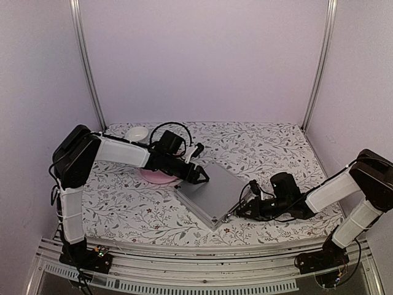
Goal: Pack up texas hold em set
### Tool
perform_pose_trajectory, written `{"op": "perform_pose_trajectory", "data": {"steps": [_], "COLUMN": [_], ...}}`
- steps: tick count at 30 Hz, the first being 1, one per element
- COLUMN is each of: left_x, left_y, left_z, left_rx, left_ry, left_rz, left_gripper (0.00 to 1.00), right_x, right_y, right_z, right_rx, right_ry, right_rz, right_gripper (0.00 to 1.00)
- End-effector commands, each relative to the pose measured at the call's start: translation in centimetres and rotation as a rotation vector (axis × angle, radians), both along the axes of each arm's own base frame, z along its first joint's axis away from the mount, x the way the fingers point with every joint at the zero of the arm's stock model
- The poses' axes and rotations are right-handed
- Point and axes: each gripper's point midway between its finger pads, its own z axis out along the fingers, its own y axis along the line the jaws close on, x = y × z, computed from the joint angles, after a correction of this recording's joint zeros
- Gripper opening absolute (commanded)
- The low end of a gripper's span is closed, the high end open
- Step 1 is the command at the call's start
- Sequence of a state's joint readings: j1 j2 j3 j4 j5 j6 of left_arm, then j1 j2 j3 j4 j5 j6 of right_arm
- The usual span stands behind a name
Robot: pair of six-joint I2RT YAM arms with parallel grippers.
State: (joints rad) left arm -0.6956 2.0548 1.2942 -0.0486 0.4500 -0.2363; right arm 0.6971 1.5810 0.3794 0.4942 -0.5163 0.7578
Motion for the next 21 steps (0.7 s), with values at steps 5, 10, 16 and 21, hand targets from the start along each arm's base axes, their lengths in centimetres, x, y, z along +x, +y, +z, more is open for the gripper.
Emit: {"op": "perform_pose_trajectory", "data": {"steps": [5, 10, 16, 21], "left_x": [-0.5, -0.6, -0.7, -0.8], "left_y": [0.2, 0.2, 0.3, 0.1], "left_z": [1.3, 1.0, 0.9, 0.8], "left_rx": [-0.031, -0.028, -0.023, -0.025], "left_ry": [-0.008, -0.002, -0.004, -0.001], "left_rz": [-0.011, -0.013, -0.013, -0.018], "left_gripper": [0.78, 0.78, 0.78, 0.78], "right_x": [0.1, 0.1, 0.1, 0.2], "right_y": [1.5, 1.9, 2.0, 2.2], "right_z": [3.1, 4.1, 5.8, 7.4], "right_rx": [0.13, 0.161, 0.207, 0.247], "right_ry": [0.092, 0.109, 0.133, 0.137], "right_rz": [-0.023, -0.021, -0.038, -0.044], "right_gripper": [0.05, 0.04, 0.04, 0.04]}}
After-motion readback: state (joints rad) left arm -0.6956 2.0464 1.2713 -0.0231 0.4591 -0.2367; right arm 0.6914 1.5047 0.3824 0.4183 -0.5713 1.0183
